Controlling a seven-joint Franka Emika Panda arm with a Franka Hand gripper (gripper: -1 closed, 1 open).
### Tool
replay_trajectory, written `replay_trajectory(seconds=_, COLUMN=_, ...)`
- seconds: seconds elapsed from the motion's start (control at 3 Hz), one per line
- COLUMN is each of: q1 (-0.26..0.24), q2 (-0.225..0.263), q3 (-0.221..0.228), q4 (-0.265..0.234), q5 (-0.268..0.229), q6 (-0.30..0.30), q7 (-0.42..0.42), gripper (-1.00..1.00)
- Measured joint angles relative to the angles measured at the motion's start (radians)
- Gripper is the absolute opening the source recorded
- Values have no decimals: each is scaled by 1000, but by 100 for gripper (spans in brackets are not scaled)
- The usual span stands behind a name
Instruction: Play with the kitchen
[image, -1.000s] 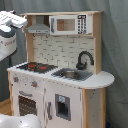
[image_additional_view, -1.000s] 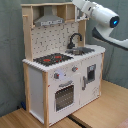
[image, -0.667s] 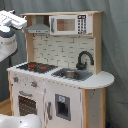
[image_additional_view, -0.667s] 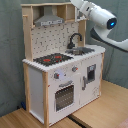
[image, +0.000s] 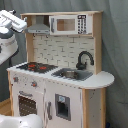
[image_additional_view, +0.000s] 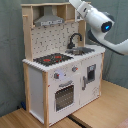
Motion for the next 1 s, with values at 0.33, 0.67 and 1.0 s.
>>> replay_trajectory(seconds=0.33, q1=-32, q2=-36, q3=-2, q4=8, q5=0, q6=-23, q7=101, gripper=100)
replay_trajectory(seconds=0.67, q1=-57, q2=-69, q3=-2, q4=14, q5=0, q6=-54, q7=194, gripper=100)
replay_trajectory(seconds=1.0, q1=-86, q2=-112, q3=-2, q4=20, q5=0, q6=-109, q7=323, gripper=100)
